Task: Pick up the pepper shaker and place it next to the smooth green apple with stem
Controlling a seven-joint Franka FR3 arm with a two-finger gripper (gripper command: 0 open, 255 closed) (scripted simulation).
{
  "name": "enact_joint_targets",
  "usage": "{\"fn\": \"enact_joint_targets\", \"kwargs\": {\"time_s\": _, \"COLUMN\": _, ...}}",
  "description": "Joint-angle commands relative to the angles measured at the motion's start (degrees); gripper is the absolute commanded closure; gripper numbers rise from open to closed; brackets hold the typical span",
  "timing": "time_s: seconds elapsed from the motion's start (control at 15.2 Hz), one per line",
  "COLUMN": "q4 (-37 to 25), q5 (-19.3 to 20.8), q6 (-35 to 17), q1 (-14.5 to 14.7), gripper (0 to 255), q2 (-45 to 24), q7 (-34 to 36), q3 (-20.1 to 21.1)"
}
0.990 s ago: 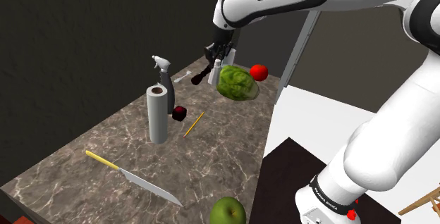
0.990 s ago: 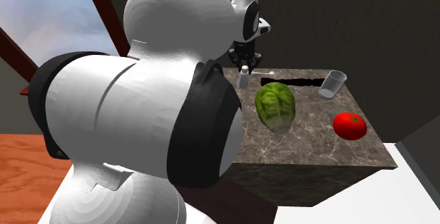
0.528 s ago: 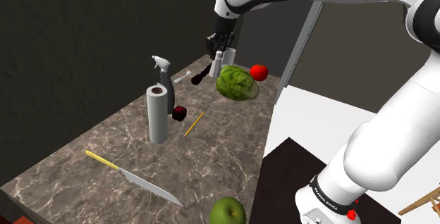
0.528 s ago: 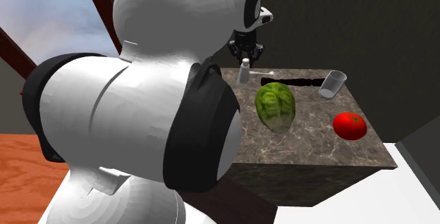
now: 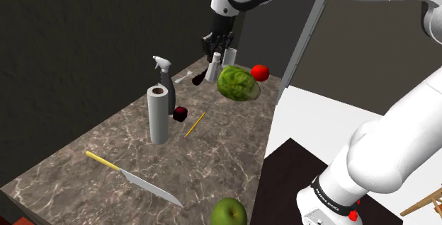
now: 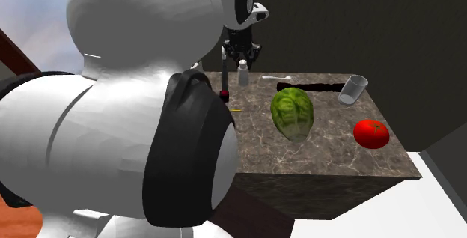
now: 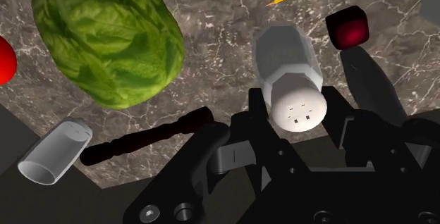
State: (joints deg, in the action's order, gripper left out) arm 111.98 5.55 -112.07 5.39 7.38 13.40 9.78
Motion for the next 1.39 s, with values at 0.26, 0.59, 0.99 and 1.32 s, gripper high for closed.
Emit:
{"fn": "enact_joint_targets", "kwargs": {"time_s": 0.26, "q4": 4.2, "q5": -0.7, "q6": 0.6, "q1": 3.3, "gripper": 255, "q2": 4.2, "q7": 7.3, "q3": 4.3}}
{"fn": "enact_joint_targets", "kwargs": {"time_s": 0.59, "q4": 5.7, "q5": -1.4, "q6": 1.7, "q1": 6.1, "gripper": 255, "q2": 6.2, "q7": 13.7, "q3": 8.4}}
{"fn": "enact_joint_targets", "kwargs": {"time_s": 0.99, "q4": 5.3, "q5": -2.1, "q6": 3.3, "q1": 9.4, "gripper": 255, "q2": 6.6, "q7": 21.9, "q3": 13.7}}
{"fn": "enact_joint_targets", "kwargs": {"time_s": 1.32, "q4": 3.1, "q5": -2.0, "q6": 4.8, "q1": 11.9, "gripper": 255, "q2": 5.2, "q7": 29.2, "q3": 18.5}}
